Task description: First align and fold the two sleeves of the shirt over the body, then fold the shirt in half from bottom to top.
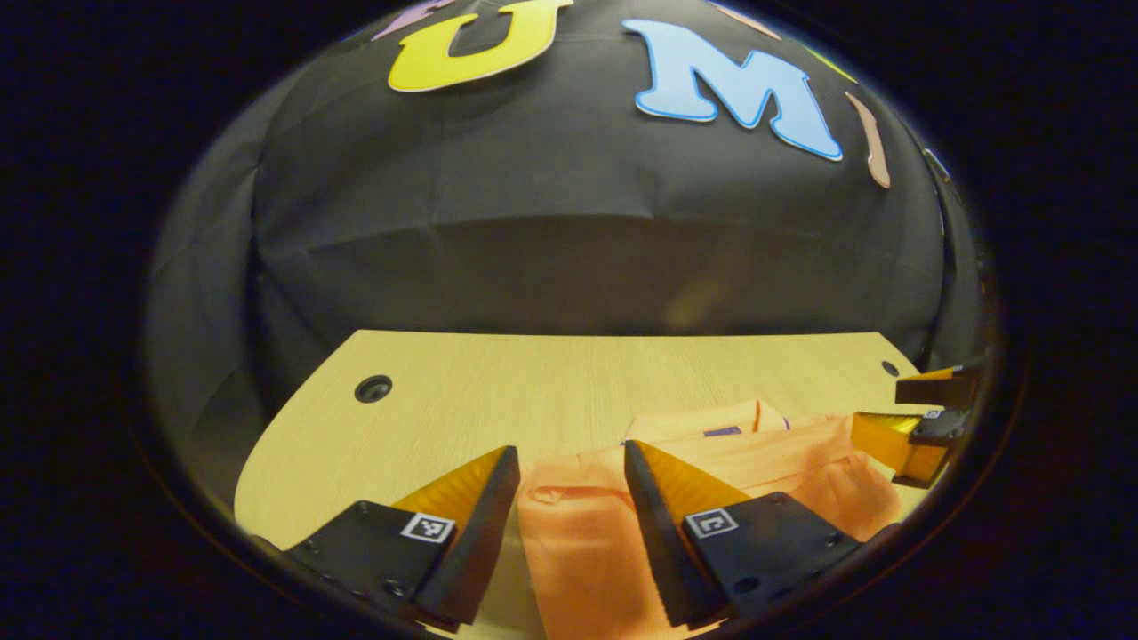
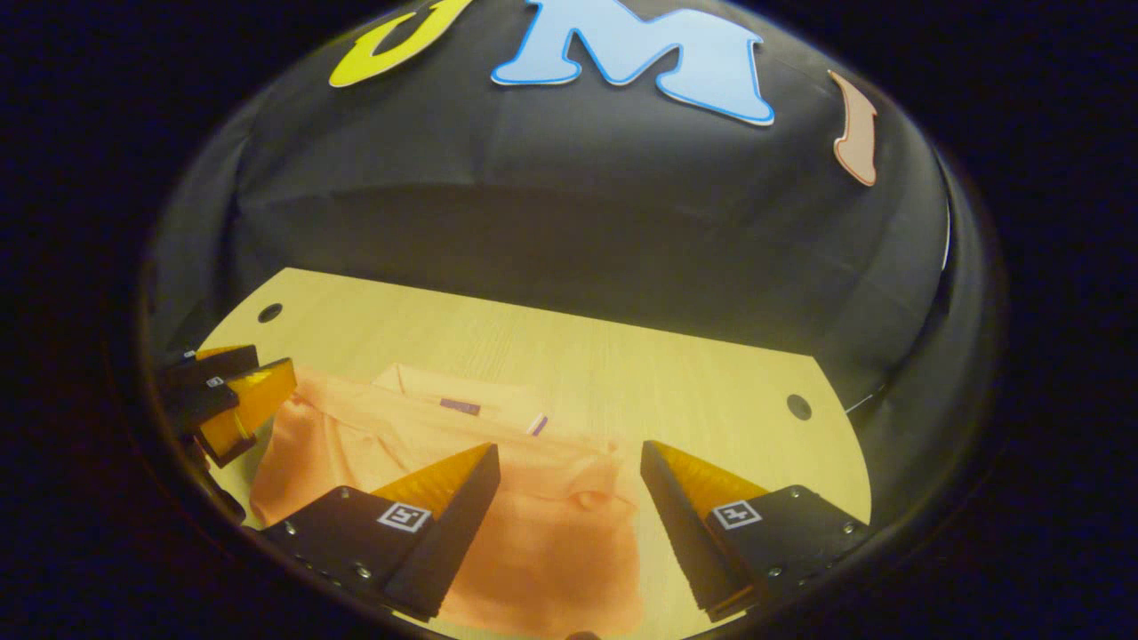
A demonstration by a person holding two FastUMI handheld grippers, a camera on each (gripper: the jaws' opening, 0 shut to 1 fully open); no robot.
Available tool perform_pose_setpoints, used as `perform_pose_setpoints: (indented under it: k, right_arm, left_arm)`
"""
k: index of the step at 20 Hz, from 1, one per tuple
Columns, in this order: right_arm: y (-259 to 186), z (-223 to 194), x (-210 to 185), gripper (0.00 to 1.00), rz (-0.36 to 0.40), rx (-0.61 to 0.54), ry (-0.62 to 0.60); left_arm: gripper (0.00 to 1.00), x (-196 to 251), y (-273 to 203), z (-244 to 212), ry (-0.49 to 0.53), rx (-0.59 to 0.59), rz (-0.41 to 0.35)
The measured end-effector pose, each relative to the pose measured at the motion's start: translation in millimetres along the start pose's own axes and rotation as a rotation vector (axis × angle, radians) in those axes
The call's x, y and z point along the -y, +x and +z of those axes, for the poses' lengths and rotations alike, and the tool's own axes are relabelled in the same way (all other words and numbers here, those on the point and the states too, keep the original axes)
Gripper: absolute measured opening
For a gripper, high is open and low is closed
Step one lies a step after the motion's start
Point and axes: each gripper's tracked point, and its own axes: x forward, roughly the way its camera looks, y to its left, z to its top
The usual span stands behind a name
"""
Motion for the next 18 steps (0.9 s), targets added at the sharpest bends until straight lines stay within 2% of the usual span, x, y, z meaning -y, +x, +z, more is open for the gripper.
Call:
perform_pose_setpoints:
  k: [1,3,7,10,13,15,18]
  right_arm:
    - [-7.7,1.7,0.4,0.97,0.002,0.018,-0.009]
    - [-27.3,5.7,-2.7,0.96,0.016,0.055,-0.021]
    - [-73.2,11.3,-1.0,0.98,0.016,0.148,-0.044]
    - [-109.2,7.5,-6.3,0.96,0.026,0.201,-0.005]
    - [-142.6,-7.6,-9.7,0.96,0.037,0.221,0.054]
    - [-167.4,-11.5,-10.3,0.96,0.047,0.261,0.051]
    - [-205.6,-17.1,-2.8,0.96,0.035,0.328,-0.022]
  left_arm:
    - [0.91,-4.8,-7.7,3.8,0.002,0.012,0.019]
    - [0.97,-8.1,-23.0,7.9,0.019,0.028,0.035]
    - [0.97,2.8,-66.2,18.8,0.037,0.092,0.025]
    - [0.96,12.1,-99.2,29.2,0.049,0.147,0.017]
    - [0.96,21.5,-146.9,35.2,0.002,0.197,0.009]
    - [0.96,23.5,-178.0,39.8,-0.020,0.245,0.007]
    - [0.96,11.9,-223.0,47.5,-0.015,0.304,0.067]
